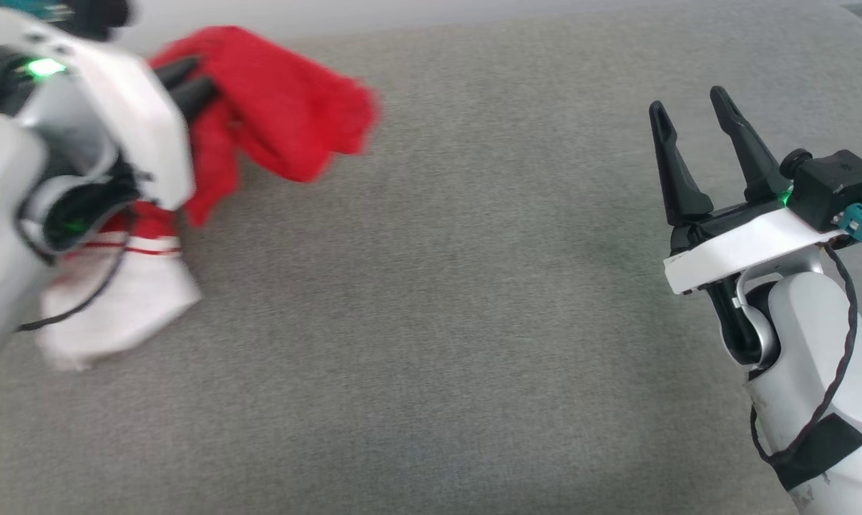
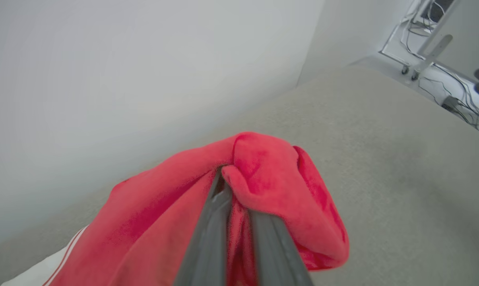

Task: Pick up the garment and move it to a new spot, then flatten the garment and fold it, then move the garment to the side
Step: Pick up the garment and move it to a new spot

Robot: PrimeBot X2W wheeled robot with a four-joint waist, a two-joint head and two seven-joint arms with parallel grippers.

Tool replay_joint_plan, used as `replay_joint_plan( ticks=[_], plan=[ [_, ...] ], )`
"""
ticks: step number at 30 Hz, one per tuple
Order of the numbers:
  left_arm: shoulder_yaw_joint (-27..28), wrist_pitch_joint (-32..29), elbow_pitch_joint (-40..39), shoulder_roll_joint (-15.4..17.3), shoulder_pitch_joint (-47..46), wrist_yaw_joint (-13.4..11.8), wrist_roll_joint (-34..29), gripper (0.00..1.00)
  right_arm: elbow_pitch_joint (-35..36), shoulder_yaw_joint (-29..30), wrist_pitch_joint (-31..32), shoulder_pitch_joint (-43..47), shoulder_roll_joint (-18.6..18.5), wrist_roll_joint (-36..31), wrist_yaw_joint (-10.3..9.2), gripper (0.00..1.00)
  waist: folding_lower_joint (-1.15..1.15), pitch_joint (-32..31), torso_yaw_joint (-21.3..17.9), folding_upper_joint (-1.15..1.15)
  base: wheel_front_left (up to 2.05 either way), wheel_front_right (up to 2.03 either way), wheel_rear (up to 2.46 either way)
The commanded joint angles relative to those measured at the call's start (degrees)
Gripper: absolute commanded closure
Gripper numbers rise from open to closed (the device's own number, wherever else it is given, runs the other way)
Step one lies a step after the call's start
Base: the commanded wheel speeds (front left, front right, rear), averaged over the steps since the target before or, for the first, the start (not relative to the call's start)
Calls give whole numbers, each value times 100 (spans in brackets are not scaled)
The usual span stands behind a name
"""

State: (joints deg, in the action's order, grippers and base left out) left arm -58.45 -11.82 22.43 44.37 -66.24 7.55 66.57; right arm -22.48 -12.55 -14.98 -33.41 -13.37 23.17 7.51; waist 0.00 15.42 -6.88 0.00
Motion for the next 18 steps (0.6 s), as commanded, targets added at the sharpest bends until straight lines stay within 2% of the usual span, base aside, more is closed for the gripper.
replay_joint_plan(
  ticks=[1, 5, 8, 12, 15, 18],
  plan=[
    [-92, -68, -163, -74, -138, -14, 3, 100, 49, 26, -26, 53, 44, 36, -4, 0, 0, 21, -116, 0, 0, 0, 0],
    [-476, -206, -620, -488, -545, -14, -57, 100, 133, 128, -26, 102, 168, 59, -4, 0, 0, 133, -337, 0, 0, 0, 0],
    [-744, -208, -737, -949, -903, -14, -96, 100, 193, 195, -26, 80, 285, 57, -3, 0, 0, 260, -521, 0, 0, 0, 0],
    [-1183, -259, -1023, -1584, -1249, -14, 173, 100, 272, 274, -26, 24, 441, 73, -4, 0, 0, 450, -799, 0, 0, 0, 0],
    [-1395, -525, -1391, -1759, -1344, -14, 490, 100, 314, 344, -26, 14, 539, 88, -3, 0, 0, 576, -1013, 0, 0, 0, 0],
    [-1471, -1097, -1697, -1609, -1236, -14, 759, 100, 330, 464, -26, 97, 581, 113, -4, 0, 0, 652, -1155, 0, 0, 0, 0]
  ],
)
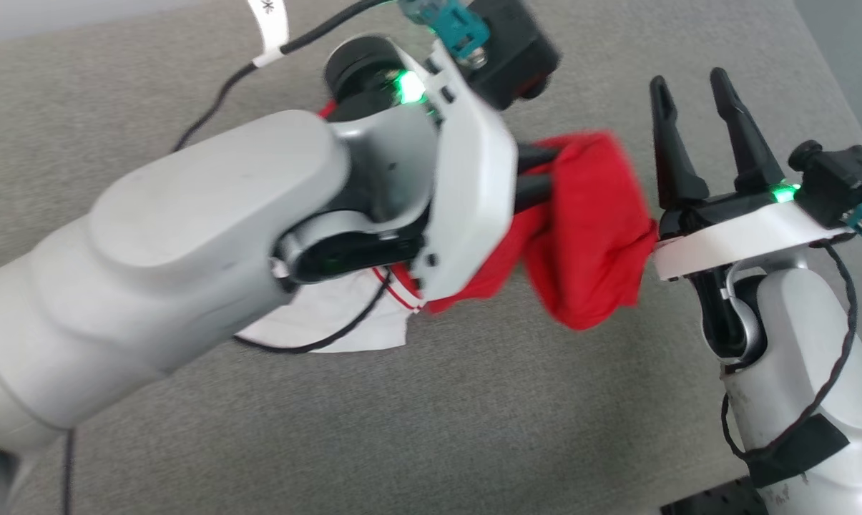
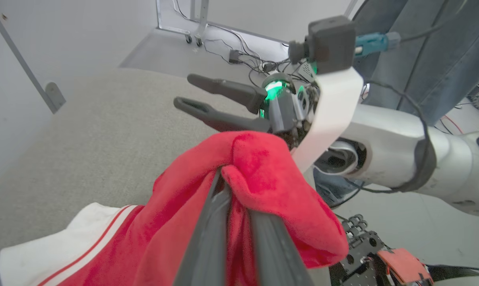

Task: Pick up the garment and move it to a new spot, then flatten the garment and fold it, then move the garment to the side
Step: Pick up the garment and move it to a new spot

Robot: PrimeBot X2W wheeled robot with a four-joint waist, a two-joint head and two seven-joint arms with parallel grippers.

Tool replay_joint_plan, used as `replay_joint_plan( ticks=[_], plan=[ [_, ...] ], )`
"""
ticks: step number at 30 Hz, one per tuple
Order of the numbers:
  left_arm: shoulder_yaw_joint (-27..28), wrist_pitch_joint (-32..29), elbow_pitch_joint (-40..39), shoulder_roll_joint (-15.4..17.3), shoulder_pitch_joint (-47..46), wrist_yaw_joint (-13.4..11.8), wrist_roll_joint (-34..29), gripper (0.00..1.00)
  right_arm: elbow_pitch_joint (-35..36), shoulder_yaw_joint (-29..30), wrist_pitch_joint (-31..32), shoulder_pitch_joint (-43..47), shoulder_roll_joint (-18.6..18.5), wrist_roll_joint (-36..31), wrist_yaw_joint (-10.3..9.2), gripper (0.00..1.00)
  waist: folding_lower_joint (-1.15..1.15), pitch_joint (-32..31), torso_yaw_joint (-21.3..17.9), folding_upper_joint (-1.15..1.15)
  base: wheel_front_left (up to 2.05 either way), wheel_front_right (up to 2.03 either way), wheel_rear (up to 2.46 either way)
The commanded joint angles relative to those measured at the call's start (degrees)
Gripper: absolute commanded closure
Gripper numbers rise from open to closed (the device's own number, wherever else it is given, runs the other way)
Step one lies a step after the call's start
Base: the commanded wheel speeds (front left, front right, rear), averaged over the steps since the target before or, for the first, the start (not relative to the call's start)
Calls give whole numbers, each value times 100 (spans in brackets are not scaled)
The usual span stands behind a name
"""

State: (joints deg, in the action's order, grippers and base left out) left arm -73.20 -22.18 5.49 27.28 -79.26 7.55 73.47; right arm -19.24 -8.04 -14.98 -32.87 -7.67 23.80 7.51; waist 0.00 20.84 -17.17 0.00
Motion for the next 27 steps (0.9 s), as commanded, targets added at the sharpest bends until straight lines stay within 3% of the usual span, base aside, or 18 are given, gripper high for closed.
replay_joint_plan(
  ticks=[1, 6, 11, 18, 27],
  plan=[
    [-11, -280, -39, 189, 125, -14, 110, 100, 12, 51, -26, 79, 22, 45, -4, 0, 0, 126, -151, 0, 0, 0, 0],
    [-15, -1644, -23, 619, 594, -14, 382, 100, 58, 120, -26, 164, 82, 60, -4, 0, 0, 200, -237, 0, 0, 0, 0],
    [-24, -2334, 117, 853, 1114, -14, -308, 100, 91, 88, -26, 99, 157, 65, -3, 0, 0, 315, -309, 0, 0, 0, 0],
    [-33, -2465, 414, 783, 1487, -14, -831, 100, 151, 61, -26, -4, 241, 87, -4, 0, 0, 542, -419, 0, 0, 0, 0],
    [-57, -1974, 777, 794, 1595, -36, -1426, 100, 142, 104, -26, -5, 310, 49, -3, 0, 0, 687, -508, 0, 0, 0, 0]
  ],
)
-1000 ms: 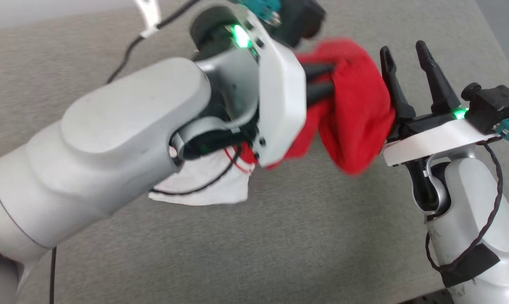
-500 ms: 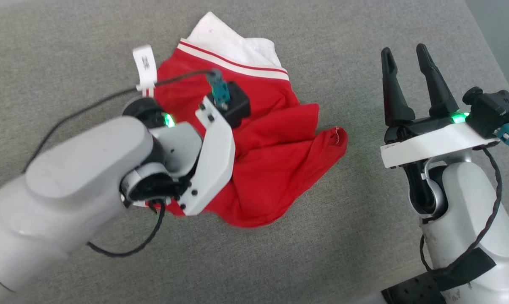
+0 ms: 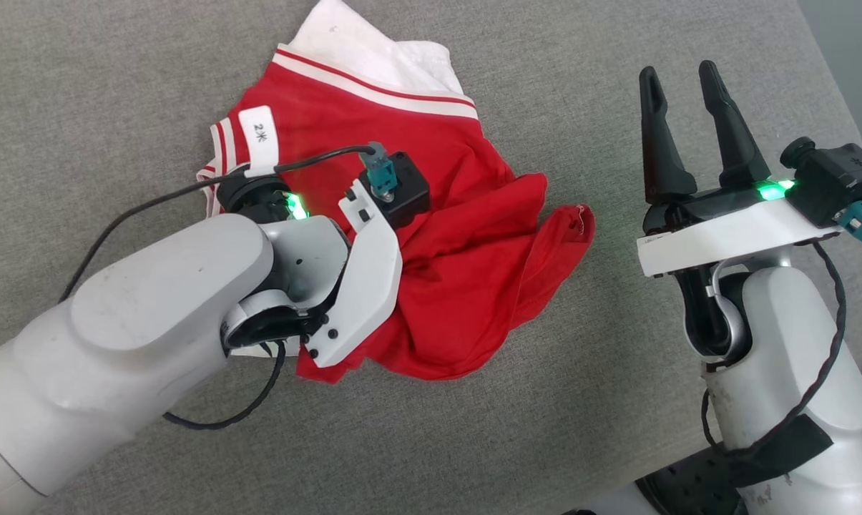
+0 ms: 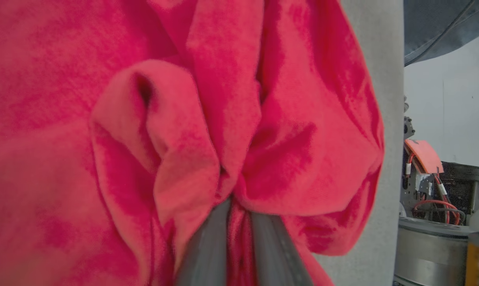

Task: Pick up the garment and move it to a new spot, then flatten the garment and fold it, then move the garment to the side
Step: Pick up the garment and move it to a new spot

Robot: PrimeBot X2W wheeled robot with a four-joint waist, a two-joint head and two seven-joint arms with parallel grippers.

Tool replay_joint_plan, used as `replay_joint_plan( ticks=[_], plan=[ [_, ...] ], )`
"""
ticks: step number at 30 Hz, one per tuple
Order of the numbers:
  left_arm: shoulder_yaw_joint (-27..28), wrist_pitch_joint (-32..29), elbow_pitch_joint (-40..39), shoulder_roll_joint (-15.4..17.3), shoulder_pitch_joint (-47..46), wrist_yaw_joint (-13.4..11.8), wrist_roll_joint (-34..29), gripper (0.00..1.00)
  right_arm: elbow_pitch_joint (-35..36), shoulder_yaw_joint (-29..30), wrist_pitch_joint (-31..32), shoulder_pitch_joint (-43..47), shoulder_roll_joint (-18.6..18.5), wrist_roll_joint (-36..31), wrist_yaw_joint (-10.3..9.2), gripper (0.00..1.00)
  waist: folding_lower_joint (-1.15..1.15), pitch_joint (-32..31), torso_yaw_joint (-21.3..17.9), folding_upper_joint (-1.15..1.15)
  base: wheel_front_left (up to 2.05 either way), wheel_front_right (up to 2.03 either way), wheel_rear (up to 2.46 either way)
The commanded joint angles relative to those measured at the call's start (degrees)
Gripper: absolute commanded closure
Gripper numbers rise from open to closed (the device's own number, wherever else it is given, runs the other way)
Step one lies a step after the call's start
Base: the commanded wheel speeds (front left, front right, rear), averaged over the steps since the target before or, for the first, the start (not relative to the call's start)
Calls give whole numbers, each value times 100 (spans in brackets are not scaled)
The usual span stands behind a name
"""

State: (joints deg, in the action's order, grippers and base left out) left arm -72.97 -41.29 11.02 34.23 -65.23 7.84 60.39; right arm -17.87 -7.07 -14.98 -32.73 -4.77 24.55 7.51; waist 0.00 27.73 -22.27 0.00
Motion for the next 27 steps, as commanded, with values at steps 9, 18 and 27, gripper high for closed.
replay_joint_plan(
  ticks=[9, 18, 27],
  plan=[
    [-43, 1259, 89, 77, -92, -44, 183, 0, -130, 18, -26, 59, -206, -149, -3, 0, 0, -413, 444, 0, 0, 0, 0],
    [-29, 3399, 381, 174, 364, -43, 750, 0, -394, -55, -26, 267, -593, -230, -4, 0, 0, -1006, 1195, 0, 0, 0, 0],
    [474, 5505, 1686, 97, 1590, -42, 1514, 0, -644, -31, -26, 553, -946, -166, -4, 0, 0, -1478, 1772, 0, 0, 0, 0]
  ],
)
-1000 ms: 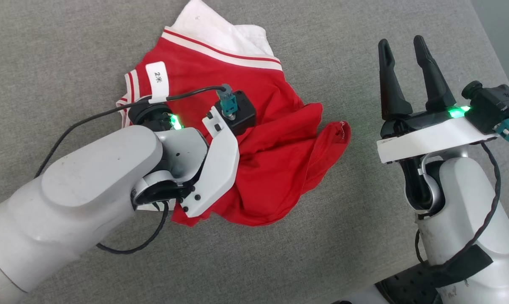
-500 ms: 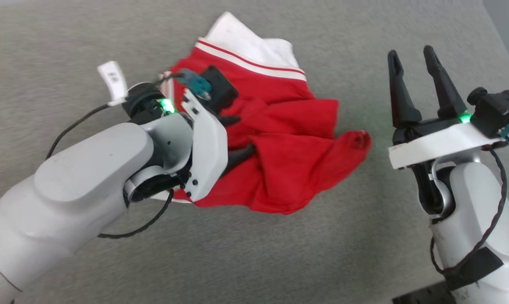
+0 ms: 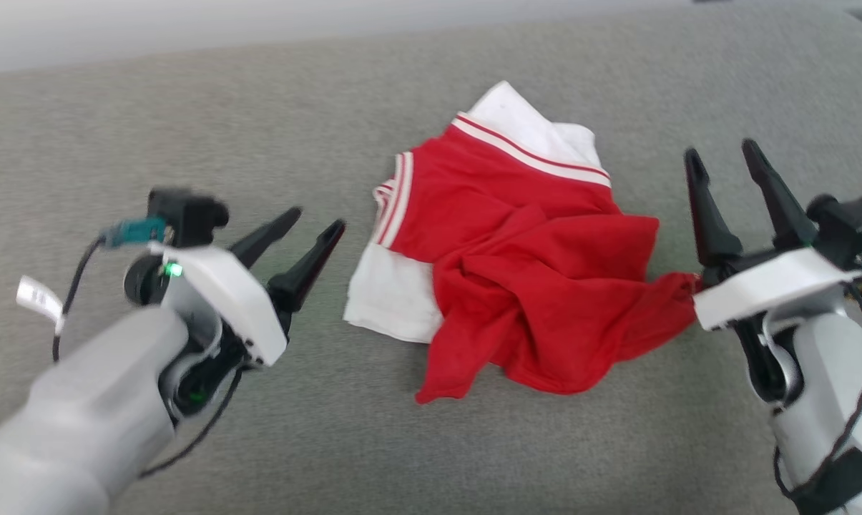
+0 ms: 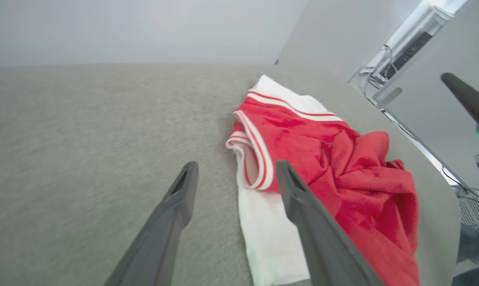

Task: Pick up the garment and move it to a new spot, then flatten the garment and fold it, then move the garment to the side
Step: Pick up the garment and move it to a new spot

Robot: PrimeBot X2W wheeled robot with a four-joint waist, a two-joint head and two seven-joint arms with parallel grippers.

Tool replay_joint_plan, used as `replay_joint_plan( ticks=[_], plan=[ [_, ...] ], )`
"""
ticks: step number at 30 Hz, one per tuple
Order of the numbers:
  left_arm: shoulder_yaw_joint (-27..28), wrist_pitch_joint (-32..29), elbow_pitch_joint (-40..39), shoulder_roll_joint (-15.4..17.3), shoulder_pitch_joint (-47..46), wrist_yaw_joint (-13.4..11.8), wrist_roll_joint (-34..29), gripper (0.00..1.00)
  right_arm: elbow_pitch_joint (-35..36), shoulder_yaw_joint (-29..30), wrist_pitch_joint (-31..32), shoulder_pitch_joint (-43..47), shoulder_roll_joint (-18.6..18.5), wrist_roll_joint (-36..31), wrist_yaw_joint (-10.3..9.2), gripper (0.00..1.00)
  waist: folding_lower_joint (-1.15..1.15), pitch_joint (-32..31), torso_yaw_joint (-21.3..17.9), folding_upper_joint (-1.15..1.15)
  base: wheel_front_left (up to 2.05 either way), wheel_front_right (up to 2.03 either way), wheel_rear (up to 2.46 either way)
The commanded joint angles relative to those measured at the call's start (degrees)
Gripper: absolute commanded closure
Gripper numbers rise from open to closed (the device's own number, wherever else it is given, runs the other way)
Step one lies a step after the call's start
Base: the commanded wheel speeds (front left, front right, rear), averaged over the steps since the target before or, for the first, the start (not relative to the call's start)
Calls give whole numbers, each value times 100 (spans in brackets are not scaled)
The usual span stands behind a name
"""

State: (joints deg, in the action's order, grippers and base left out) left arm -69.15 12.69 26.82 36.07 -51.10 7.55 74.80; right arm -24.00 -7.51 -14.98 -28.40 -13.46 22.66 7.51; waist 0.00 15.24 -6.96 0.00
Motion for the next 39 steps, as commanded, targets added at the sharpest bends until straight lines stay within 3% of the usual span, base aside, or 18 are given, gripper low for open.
replay_joint_plan(
  ticks=[1, 5, 8, 18, 28, 33, 39],
  plan=[
    [93, 106, 106, -88, 177, -14, 73, 0, -31, 13, -26, 120, -77, 23, -4, 0, 0, -229, 241, 0, 0, 0, 0],
    [574, 246, 471, -203, 710, -14, 207, 0, -118, 67, -26, 327, -208, 62, -4, 0, 0, -434, 440, 0, 0, 0, 0],
    [1357, 256, 589, -285, 1175, -14, -99, 0, -129, 136, -26, 502, -290, 88, -4, 0, 0, -574, 556, 0, 0, 0, 0],
    [3942, 256, 392, -570, 3014, -14, -2044, 0, -42, 381, -26, 1036, -403, 62, -4, 0, 0, -869, 681, 0, 0, 0, 0],
    [6295, 257, -473, -1405, 4480, -56, -4145, 0, 150, 474, -26, 1275, -467, -6, -4, 0, 0, -1045, 603, 0, 0, 0, 0],
    [6956, 257, -908, -1802, 4883, -10, -4823, 0, 258, 531, -26, 1346, -482, -35, -4, 0, 0, -1131, 590, 0, 0, 0, 0],
    [7052, 258, -1171, -1967, 5050, -15, -5094, 0, 351, 561, -26, 1404, -468, -48, -4, 0, 0, -1190, 581, 0, 0, 0, 0]
  ],
)
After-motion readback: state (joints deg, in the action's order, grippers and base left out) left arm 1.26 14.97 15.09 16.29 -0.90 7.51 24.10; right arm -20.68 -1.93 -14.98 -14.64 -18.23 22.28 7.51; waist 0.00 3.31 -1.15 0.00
